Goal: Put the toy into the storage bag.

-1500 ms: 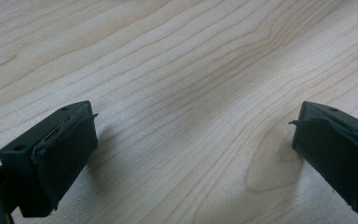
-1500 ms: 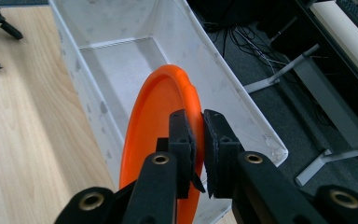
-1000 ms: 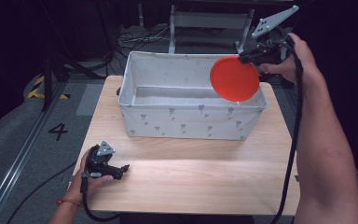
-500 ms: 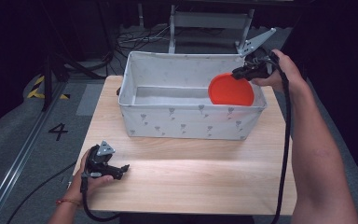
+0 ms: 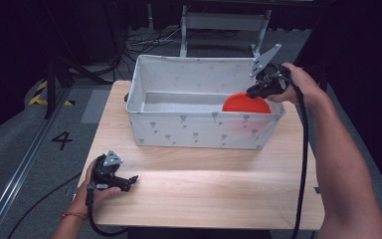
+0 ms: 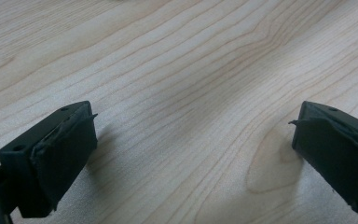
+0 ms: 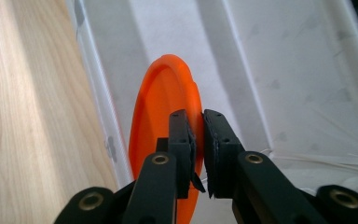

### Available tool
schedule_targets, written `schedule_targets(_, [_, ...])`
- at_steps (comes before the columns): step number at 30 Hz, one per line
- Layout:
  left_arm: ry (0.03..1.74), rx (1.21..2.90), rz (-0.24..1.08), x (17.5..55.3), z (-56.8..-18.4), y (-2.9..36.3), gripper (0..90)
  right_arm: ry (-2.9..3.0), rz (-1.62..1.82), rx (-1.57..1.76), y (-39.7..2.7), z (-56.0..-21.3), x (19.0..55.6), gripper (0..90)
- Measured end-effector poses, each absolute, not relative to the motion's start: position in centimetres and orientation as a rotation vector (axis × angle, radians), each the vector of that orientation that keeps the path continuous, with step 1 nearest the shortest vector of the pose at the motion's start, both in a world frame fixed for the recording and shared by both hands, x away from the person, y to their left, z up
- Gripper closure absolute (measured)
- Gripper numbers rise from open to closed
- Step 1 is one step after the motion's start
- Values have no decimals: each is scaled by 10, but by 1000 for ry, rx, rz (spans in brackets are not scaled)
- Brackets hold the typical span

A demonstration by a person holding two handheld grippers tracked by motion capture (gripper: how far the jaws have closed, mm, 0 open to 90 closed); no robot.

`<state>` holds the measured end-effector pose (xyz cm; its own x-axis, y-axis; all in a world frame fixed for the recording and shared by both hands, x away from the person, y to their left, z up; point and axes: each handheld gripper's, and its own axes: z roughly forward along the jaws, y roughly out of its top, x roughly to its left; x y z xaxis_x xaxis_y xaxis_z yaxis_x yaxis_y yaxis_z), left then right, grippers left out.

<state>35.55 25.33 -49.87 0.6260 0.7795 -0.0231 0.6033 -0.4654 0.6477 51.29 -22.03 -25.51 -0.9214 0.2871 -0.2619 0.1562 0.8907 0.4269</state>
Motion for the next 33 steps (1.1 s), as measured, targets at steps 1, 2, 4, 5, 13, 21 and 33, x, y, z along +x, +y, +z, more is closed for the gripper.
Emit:
schedule_targets(1, [1078, 2224, 367, 356, -499, 253, 2, 2751, 567, 329, -219, -258, 514, 829])
schedule_targets(2, [1076, 2225, 370, 356, -499, 253, 2, 2761, 555, 323, -219, -261, 514, 829])
schedule_targets(4, [1076, 2225, 370, 356, -499, 253, 2, 2780, 538, 322, -217, -266, 516, 829])
schedule_targets(5, [1076, 2225, 369, 356, -499, 253, 2, 2801, 510, 302, -216, -270, 518, 828])
schedule_targets(13, [1076, 2225, 370, 356, -499, 253, 2, 2900, 391, 233, -210, -279, 518, 823])
schedule_targets(21, [1076, 2225, 370, 356, -499, 253, 2, 2950, 303, 242, -209, -287, 523, 821])
schedule_targets(33, [1076, 2224, 370, 356, -499, 253, 1, 3002, 217, 262, -206, -300, 528, 818])
